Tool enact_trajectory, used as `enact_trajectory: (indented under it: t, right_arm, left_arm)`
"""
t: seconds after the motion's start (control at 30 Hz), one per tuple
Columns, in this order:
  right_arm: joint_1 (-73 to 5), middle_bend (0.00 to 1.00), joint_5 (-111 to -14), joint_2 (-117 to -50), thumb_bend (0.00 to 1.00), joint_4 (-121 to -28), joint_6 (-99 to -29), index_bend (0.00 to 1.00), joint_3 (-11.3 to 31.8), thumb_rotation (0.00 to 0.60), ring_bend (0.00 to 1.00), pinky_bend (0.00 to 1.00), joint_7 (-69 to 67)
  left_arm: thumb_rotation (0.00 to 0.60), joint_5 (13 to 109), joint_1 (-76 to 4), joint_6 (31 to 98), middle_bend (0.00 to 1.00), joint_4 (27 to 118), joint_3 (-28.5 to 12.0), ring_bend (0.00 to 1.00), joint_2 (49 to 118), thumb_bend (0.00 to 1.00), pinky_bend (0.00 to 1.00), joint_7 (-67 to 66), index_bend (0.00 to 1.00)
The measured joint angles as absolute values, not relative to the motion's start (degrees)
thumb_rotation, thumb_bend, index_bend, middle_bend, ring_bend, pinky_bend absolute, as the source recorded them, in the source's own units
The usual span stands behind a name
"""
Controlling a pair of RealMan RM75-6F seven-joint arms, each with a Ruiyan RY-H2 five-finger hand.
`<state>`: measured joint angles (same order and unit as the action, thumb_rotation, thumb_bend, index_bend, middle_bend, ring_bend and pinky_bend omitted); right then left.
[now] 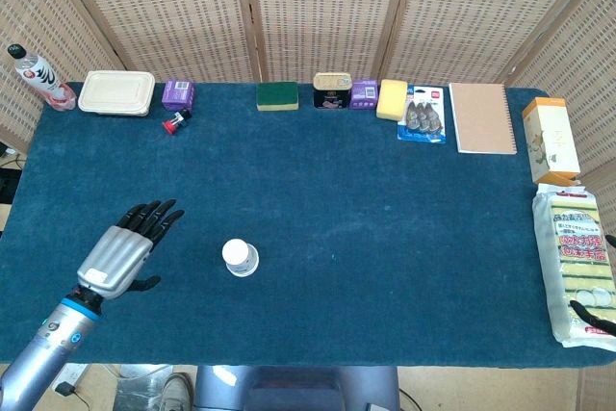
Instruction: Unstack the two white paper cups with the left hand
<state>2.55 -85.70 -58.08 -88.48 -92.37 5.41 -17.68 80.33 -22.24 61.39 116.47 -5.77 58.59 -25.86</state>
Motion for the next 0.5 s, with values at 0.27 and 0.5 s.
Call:
enact_trajectory:
  t: [0.27,0.5]
  right_arm:
    - [2.47,0.01,-85.64,-57.64,0.16,-88.17,-91.98,0.12,5.47,0.6,0.0,0.0,-19.44]
    - [2.53,0.01,-85.38,-57.4,0.16,-87.74,-91.92,0.12,5.63,0.6,0.0,0.0,-20.99]
  left_arm:
    - [0.6,65.34,-30.06,58.14,0.0,118.44,-7.85,0.0,65.82,0.14,0.09,-41.57,0.03]
    - [0.6,53.47,-36.57,59.43,0.0,118.23,-8.19,0.0,73.34,0.14,0.09,-50.73,0.19]
